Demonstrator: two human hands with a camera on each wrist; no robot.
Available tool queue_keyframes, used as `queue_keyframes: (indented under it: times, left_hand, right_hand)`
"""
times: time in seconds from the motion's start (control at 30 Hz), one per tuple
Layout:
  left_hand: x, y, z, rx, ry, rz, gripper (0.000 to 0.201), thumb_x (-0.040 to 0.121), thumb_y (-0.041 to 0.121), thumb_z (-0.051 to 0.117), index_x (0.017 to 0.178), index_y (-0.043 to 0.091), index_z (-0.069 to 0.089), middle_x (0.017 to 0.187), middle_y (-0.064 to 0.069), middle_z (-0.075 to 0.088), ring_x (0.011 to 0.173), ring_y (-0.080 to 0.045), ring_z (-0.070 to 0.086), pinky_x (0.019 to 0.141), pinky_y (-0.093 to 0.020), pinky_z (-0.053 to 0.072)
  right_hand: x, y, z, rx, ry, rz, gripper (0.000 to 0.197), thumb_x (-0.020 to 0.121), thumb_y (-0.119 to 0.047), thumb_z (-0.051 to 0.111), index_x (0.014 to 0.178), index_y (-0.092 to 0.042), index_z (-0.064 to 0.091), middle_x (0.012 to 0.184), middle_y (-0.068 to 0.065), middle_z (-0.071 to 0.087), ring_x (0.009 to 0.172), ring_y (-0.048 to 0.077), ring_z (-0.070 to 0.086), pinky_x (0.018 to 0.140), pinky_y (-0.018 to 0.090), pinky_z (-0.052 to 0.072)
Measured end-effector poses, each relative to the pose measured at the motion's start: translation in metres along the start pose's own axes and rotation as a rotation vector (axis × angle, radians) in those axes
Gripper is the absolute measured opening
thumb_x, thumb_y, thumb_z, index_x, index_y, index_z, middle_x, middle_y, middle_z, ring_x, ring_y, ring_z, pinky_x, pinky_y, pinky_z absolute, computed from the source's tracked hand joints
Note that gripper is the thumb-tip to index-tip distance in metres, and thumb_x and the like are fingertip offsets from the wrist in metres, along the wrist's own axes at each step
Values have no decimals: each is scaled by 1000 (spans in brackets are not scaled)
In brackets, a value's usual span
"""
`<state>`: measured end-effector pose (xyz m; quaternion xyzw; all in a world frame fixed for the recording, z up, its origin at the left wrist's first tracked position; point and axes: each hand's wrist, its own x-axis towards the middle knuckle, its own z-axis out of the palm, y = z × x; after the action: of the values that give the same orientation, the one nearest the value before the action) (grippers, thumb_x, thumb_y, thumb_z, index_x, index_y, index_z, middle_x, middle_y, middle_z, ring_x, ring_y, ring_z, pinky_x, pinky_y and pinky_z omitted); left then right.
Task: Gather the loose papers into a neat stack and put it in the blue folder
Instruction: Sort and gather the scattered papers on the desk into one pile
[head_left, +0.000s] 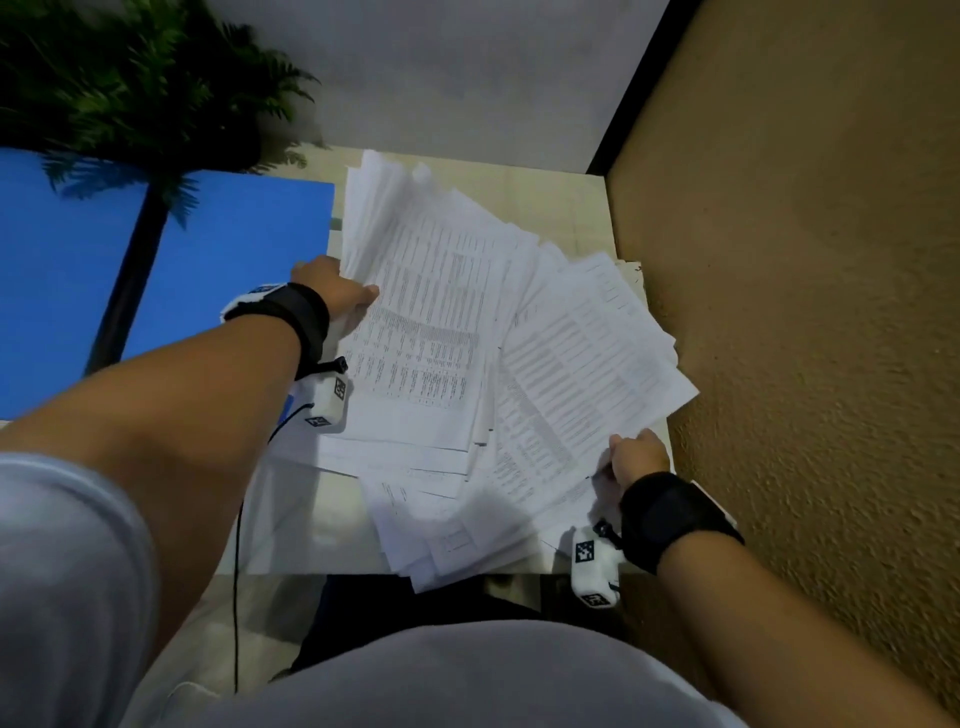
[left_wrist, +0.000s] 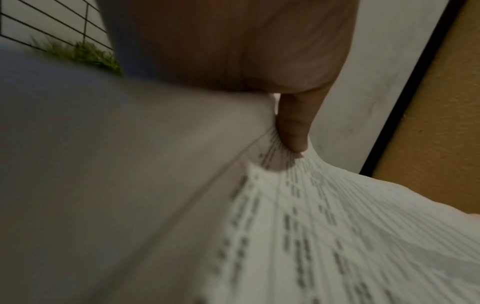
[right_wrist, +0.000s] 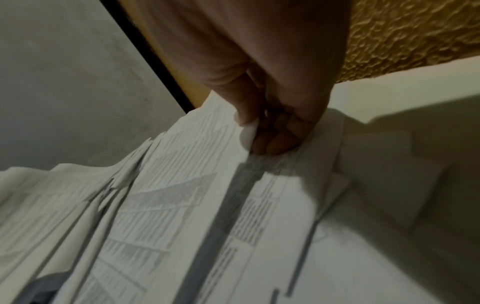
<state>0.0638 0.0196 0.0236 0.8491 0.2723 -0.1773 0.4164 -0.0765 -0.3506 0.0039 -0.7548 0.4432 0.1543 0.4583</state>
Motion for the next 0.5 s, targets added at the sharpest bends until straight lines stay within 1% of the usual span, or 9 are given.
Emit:
queue_keyframes:
  times: [0.07,0.17,0.23,0.27,0.33,0.37,0.4,0.43,0.5]
  left_hand:
    - [-3,3,-1,26,-12,9,69,79,46,72,137,16,50,130,-12,56,122,-35,53,104,-48,46]
    - [-4,4,-2,-37,-99,-28,82,79,48,72,146,13,40,145,-10,50,129,-35,50,107,-48,43]
    - [-8,5,-4,-63,-114,-11,90,73,54,73,146,12,40,148,-10,48,129,-34,50,107,-47,43]
    - [-5,3,-3,-94,-97,17,87,72,53,74,143,12,44,145,-11,52,125,-33,53,104,-44,45]
    - [-6,0,-1,-178,-28,89,82,72,50,73,139,11,47,143,-11,53,126,-33,54,104,-45,45]
    - [-9,1,-1,-249,-6,88,81,71,49,73,138,10,48,140,-13,55,125,-35,54,104,-47,45]
    - [-17,3,0,-321,2,89,73,74,43,73,134,8,51,133,-14,59,119,-34,58,102,-46,47]
    - [-26,4,0,-388,6,95,57,82,33,72,128,4,55,120,-12,64,107,-29,63,95,-38,51]
    - [-43,2,-1,-439,34,110,25,92,16,64,114,3,61,92,-5,64,78,-16,62,70,-21,52]
  right_hand:
    - [1,4,-2,0,20,-24,32,96,4,43,128,1,48,127,21,56,98,32,54,77,32,41]
    - [3,-1,1,4,43,-58,27,96,5,39,119,3,52,100,17,56,79,26,51,65,29,44]
    - [4,-7,4,9,37,-46,26,97,2,38,119,3,52,99,16,55,87,27,54,75,32,46]
    - [3,-10,5,11,50,-36,30,97,-1,38,125,3,51,106,19,57,96,31,56,82,36,46]
    - [-1,-19,5,56,100,-31,35,98,-8,41,130,4,49,125,20,57,114,36,55,92,38,44]
    - [-4,-23,4,84,134,-49,35,99,-11,41,130,4,49,130,19,56,118,35,54,93,36,42]
    - [-10,-30,3,98,170,-91,35,101,-12,41,130,5,48,129,17,55,118,34,53,92,32,42]
    - [-17,-39,0,132,207,-171,34,102,-12,39,130,5,46,127,17,55,116,31,54,89,25,43]
    - [-43,-65,-10,219,282,-385,29,104,-11,34,125,5,46,112,13,54,102,21,52,73,8,46]
